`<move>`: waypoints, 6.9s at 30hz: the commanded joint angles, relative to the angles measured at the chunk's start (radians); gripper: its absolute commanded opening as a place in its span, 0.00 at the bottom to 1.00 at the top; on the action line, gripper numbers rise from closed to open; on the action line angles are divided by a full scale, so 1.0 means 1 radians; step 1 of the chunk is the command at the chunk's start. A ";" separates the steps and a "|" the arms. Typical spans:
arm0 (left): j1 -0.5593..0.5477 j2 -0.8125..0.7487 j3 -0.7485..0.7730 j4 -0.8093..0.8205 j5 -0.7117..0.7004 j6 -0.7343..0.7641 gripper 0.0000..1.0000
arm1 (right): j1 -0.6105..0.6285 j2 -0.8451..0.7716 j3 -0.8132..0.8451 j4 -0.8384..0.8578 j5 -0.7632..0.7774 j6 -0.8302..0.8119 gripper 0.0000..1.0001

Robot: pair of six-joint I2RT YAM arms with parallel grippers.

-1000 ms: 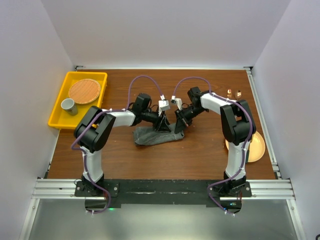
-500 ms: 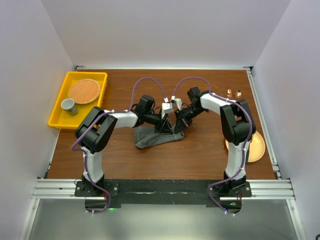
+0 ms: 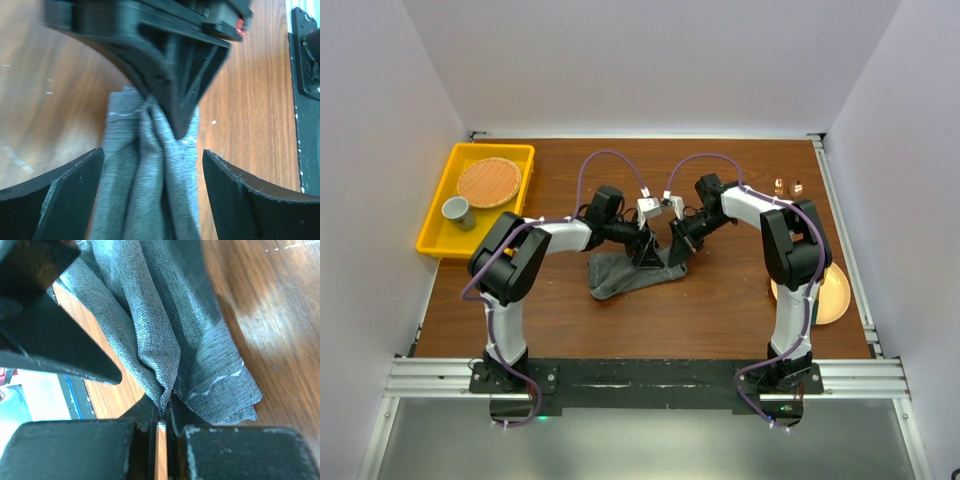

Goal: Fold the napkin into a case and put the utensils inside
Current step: Pass from the right arm to the left, then stuff the top corner of the smaller-rectangle-folded napkin into the folded napkin.

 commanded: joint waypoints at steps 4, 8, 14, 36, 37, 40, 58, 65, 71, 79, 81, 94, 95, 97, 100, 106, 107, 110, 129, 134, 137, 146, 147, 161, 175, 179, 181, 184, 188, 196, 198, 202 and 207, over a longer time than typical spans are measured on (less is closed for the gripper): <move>0.018 0.012 0.093 0.030 0.078 -0.024 0.88 | 0.006 -0.057 -0.009 0.017 -0.048 -0.041 0.00; 0.018 0.031 0.096 0.076 0.121 -0.067 0.85 | 0.007 -0.066 -0.017 0.017 -0.048 -0.056 0.00; 0.015 0.063 0.116 0.028 0.175 -0.061 0.77 | 0.007 -0.068 -0.017 0.020 -0.053 -0.061 0.00; -0.021 0.008 0.048 -0.068 0.131 0.002 0.35 | 0.006 -0.057 -0.011 0.032 -0.048 -0.033 0.00; -0.024 0.002 0.045 -0.071 0.124 0.017 0.34 | 0.007 -0.056 -0.011 0.037 -0.048 -0.029 0.00; -0.036 -0.006 0.039 -0.079 0.103 0.033 0.27 | 0.006 -0.057 -0.012 0.043 -0.045 -0.021 0.00; -0.033 0.037 -0.044 -0.055 0.008 -0.055 0.00 | 0.004 -0.126 0.055 0.018 -0.067 0.091 0.36; -0.030 0.043 -0.068 -0.022 0.005 -0.073 0.00 | 0.003 -0.188 0.034 0.086 0.045 0.184 0.31; -0.024 0.042 -0.076 0.002 0.006 -0.079 0.00 | 0.020 -0.208 -0.004 0.110 0.174 0.192 0.17; -0.018 0.054 -0.077 0.004 0.011 -0.108 0.00 | 0.076 -0.232 -0.115 0.155 0.289 0.191 0.14; -0.016 0.057 -0.079 0.002 0.012 -0.111 0.00 | 0.092 -0.234 -0.132 0.175 0.324 0.195 0.16; -0.005 0.060 -0.099 0.022 0.023 -0.134 0.00 | 0.153 -0.249 -0.195 0.288 0.462 0.240 0.23; -0.002 0.060 -0.100 0.022 0.026 -0.136 0.00 | 0.161 -0.252 -0.204 0.294 0.470 0.240 0.23; -0.001 0.063 -0.102 0.024 0.026 -0.136 0.00 | 0.171 -0.257 -0.208 0.294 0.485 0.238 0.25; 0.004 0.063 -0.105 0.027 0.026 -0.144 0.00 | 0.184 -0.263 -0.215 0.299 0.502 0.240 0.29; 0.019 0.074 -0.110 0.035 0.031 -0.170 0.00 | 0.204 -0.278 -0.259 0.333 0.530 0.231 0.39; 0.021 0.075 -0.111 0.035 0.031 -0.171 0.00 | 0.205 -0.283 -0.276 0.348 0.524 0.226 0.39; 0.028 0.081 -0.114 0.041 0.037 -0.186 0.00 | 0.204 -0.301 -0.319 0.388 0.509 0.215 0.38; 0.041 0.095 -0.156 0.056 0.023 -0.173 0.00 | 0.208 -0.457 -0.359 0.454 0.463 0.156 0.27; 0.041 0.111 -0.156 0.061 0.026 -0.159 0.00 | 0.214 -0.494 -0.402 0.514 0.464 0.123 0.33; 0.041 0.105 -0.169 0.085 0.028 -0.165 0.00 | 0.225 -0.493 -0.409 0.527 0.475 0.120 0.33; 0.041 0.103 -0.199 0.142 0.045 -0.193 0.00 | 0.259 -0.519 -0.508 0.644 0.538 0.070 0.25; 0.041 0.106 -0.202 0.151 0.048 -0.193 0.00 | 0.260 -0.517 -0.512 0.643 0.550 0.065 0.25; 0.041 -0.006 -0.427 0.495 -0.089 -0.232 0.00 | 0.245 -0.544 -0.429 0.584 0.529 0.253 0.28; -0.068 -0.251 -0.600 0.647 -0.291 0.010 0.00 | 0.221 -0.389 -0.282 0.411 0.371 0.349 0.28; -0.151 -0.322 -0.626 0.608 -0.388 0.199 0.00 | 0.221 -0.353 -0.253 0.371 0.326 0.301 0.27; -0.198 -0.343 -0.645 0.594 -0.419 0.255 0.00 | 0.221 -0.340 -0.244 0.360 0.315 0.291 0.28; -0.248 -0.360 -0.662 0.590 -0.477 0.347 0.00 | 0.224 -0.315 -0.227 0.345 0.318 0.268 0.28; -0.295 -0.371 -0.685 0.597 -0.537 0.419 0.00 | 0.228 -0.297 -0.215 0.336 0.324 0.231 0.31; -0.311 -0.359 -0.689 0.585 -0.566 0.441 0.00 | 0.262 -0.320 -0.236 0.316 0.367 0.156 0.35; -0.314 -0.356 -0.689 0.585 -0.564 0.439 0.00 | 0.277 -0.326 -0.238 0.317 0.396 0.148 0.35; -0.317 -0.354 -0.688 0.585 -0.564 0.445 0.00 | 0.300 -0.329 -0.247 0.325 0.420 0.145 0.35; -0.318 -0.348 -0.683 0.581 -0.564 0.450 0.00 | 0.316 -0.309 -0.261 0.336 0.479 0.137 0.35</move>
